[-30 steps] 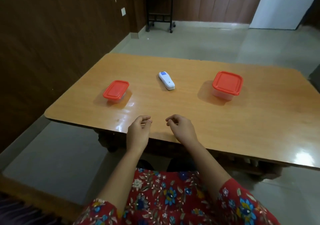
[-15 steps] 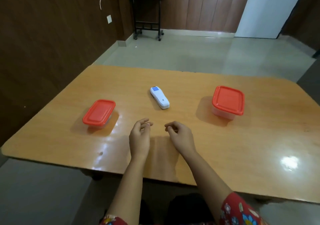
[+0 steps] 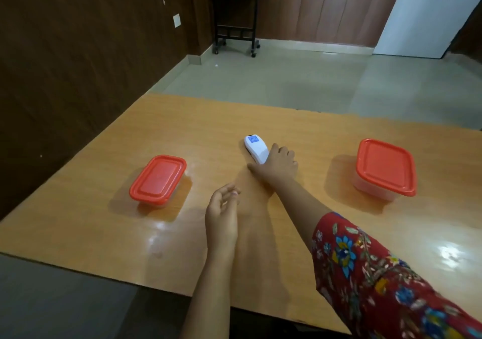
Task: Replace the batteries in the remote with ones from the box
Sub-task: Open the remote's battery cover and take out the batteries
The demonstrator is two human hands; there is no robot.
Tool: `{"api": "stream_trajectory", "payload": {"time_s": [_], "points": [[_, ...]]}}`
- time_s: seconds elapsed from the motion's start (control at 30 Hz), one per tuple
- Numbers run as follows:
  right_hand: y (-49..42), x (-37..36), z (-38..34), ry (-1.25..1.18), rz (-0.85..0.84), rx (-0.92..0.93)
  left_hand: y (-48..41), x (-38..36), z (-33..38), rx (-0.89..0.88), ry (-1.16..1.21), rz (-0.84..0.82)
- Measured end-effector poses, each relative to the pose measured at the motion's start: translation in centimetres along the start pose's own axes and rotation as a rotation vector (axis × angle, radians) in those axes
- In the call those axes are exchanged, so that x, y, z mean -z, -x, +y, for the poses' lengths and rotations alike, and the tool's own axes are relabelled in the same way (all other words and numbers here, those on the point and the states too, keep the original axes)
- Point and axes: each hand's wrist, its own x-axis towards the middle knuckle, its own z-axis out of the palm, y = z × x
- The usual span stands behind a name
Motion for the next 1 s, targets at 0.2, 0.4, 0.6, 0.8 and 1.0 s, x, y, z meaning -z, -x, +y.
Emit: {"api": "stream_trajectory", "payload": {"time_s": [0.2,0.4,0.6,0.8,1.0], "points": [[3.1,1.4,0.9,-0.351,-0.067,-0.012,0.0,0.1,0.8,0.067,0.110,0.010],[12.4,5.5,2.7,-1.090,-0.235,-0.035,0.5,0.4,2.1,0.282,0.313,0.037],[17.3,5.7,5.2,-1.187,-0.353,-0.082,0.7,1.8,2.7,0.394,0.413,-0.060],[17.3,4.3,4.6,-1.683,-0.359,-0.259,2.8,2.3,2.9,0.296,0.513,0.029],[18.2,3.7,2.8,-1.888,-0.538,-0.364,5.6,1.9,2.6,0.279,0.310,0.020]]}}
